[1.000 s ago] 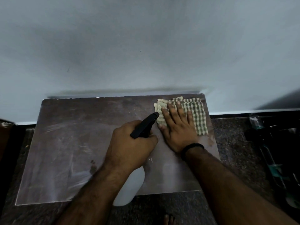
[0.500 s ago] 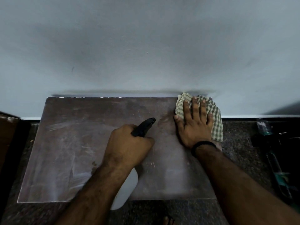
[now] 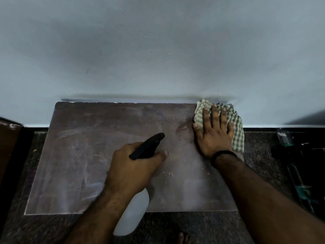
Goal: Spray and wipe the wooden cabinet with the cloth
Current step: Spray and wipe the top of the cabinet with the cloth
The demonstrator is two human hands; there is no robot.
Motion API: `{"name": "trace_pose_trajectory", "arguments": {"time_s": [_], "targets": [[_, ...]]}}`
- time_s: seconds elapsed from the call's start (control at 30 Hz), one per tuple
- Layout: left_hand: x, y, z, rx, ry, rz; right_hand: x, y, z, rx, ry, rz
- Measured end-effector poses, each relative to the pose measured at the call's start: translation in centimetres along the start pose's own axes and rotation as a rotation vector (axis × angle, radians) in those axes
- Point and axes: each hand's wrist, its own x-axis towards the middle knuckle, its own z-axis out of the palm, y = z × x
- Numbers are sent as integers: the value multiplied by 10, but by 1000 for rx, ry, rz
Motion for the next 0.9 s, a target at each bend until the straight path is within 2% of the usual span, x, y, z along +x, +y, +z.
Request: {"name": "trace_pose_trajectory", "arguments": {"time_s": [0.37,0.53,0.7,0.9], "targets": [[-10,-26,-9,15,48,-10,-16,-7,2,-9,-4,23],[-7,-25,-7,28,36,-18,-21,-6,-15,-36,-60,18],[0,-23,-10,35,25,3,-12,15,-20,-64,14,-27],[1,-31,-18,57,11,14,-12,10,-4,-44,58,18]]}}
